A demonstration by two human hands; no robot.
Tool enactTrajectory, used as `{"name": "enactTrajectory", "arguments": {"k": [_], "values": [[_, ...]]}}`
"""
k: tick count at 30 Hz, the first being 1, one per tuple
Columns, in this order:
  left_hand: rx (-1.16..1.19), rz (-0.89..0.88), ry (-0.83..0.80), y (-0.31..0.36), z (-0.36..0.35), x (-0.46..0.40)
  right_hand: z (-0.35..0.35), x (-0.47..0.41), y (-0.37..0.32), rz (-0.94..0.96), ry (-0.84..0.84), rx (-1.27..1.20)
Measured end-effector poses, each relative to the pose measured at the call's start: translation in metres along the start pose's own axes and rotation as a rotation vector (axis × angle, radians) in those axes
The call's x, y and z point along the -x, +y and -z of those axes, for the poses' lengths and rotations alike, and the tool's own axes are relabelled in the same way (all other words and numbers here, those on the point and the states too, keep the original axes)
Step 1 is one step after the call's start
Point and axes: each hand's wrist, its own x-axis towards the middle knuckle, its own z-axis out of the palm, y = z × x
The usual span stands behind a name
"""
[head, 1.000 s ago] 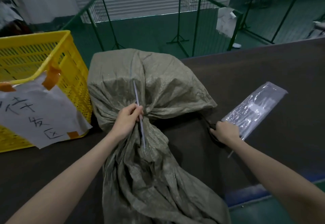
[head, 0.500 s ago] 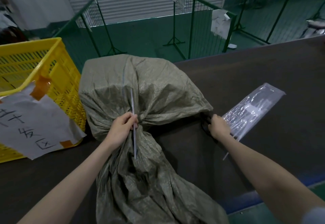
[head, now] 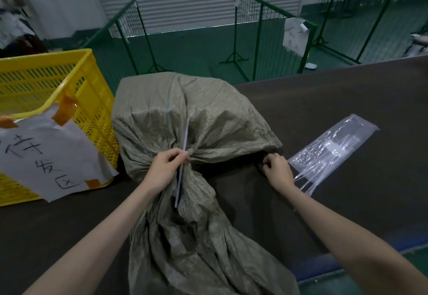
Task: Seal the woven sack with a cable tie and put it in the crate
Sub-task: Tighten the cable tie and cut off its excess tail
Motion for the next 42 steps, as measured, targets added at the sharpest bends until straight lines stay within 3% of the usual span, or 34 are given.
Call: {"name": "enactTrajectory", "arguments": {"k": [6,11,14,18,23,30,36,42], "values": [[0.199,-0.058,0.158,0.039,-0.007,0.012,0.018,0.036,-0.065,0.18,0.02,-0.378],[0.448,-0.06,0.253,0.058,-0.005,0.024,0.042,0.077,-0.134,0.202,-0.258,-0.786],[0.55,-0.042,0.309,0.057,0.004,0.041,0.046,0.1,-0.154,0.251,-0.371,-0.779],[0.733,0.004,0.416,0.055,0.018,0.07,0.041,0.12,-0.167,0.31,-0.353,-0.706],[0.794,0.013,0.466,0.044,0.034,0.101,0.037,0.136,-0.193,0.369,-0.479,-0.756],[0.768,0.098,0.516,0.003,0.063,0.159,0.014,0.184,-0.228,0.138,-0.816,-0.983],[0.785,0.229,0.538,-0.061,0.107,0.249,-0.038,0.261,-0.258,-0.142,-0.985,-1.057],[0.785,0.377,0.573,-0.145,0.146,0.356,-0.102,0.343,-0.279,-0.236,-1.186,-0.896]]}}
